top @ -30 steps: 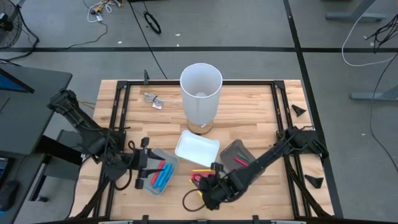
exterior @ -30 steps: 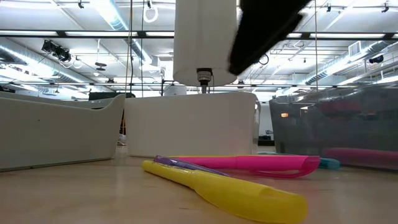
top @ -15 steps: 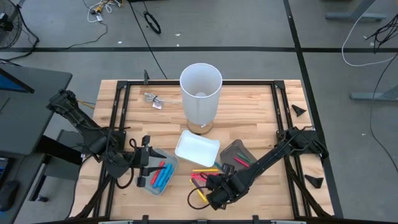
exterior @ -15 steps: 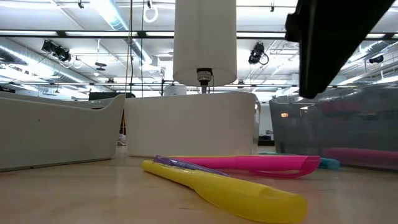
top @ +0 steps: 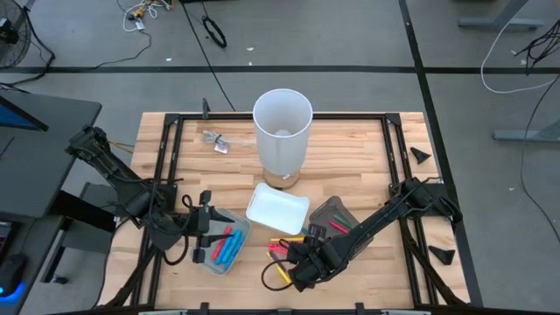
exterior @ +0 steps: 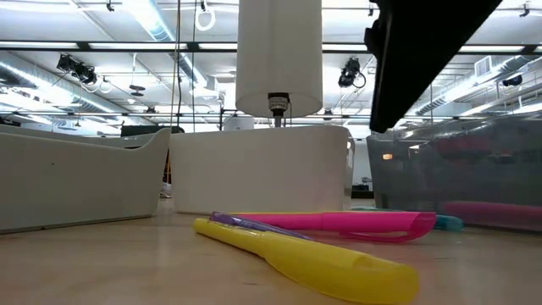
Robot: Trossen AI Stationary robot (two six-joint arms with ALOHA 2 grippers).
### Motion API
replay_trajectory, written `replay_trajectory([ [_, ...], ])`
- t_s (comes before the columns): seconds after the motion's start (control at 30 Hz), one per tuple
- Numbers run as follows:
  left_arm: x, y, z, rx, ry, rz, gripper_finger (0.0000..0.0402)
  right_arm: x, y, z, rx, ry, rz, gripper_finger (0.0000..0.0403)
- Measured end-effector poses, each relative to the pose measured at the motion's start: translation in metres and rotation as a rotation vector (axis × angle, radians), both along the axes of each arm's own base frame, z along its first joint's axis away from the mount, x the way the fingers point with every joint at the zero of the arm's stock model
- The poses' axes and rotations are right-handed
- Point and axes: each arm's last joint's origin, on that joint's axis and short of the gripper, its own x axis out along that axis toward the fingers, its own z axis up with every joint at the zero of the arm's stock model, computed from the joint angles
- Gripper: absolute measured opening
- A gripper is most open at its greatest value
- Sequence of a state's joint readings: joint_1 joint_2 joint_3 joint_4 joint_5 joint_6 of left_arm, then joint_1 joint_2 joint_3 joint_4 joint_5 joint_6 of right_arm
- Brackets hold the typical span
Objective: Pick & Place Markers
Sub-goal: Put the bottom pink marker pen in the white bin
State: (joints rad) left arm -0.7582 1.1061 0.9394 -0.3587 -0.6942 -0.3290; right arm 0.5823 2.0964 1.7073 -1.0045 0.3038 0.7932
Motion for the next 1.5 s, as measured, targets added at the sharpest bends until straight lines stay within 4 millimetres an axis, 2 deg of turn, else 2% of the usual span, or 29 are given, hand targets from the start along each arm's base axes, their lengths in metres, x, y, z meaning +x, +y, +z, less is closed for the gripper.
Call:
replay_trajectory([
  [0.27,0.0,0.0,0.0,-0.007,-0.004,0.001,0.0177,0.008,0.004,-0.006,0.024,-0.05,0.021,0.0146],
  [0.9,0.0,-0.001,0.0,-0.043,0.006,-0.024,0.0177,0.005,-0.009,-0.053,0.082,-0.03,0.024,0.015],
  [1.5,0.0,-0.001,0.0,-0.02,0.006,-0.033,0.0177,0.007,-0.012,-0.054,0.127,-0.025,0.02,0.015],
])
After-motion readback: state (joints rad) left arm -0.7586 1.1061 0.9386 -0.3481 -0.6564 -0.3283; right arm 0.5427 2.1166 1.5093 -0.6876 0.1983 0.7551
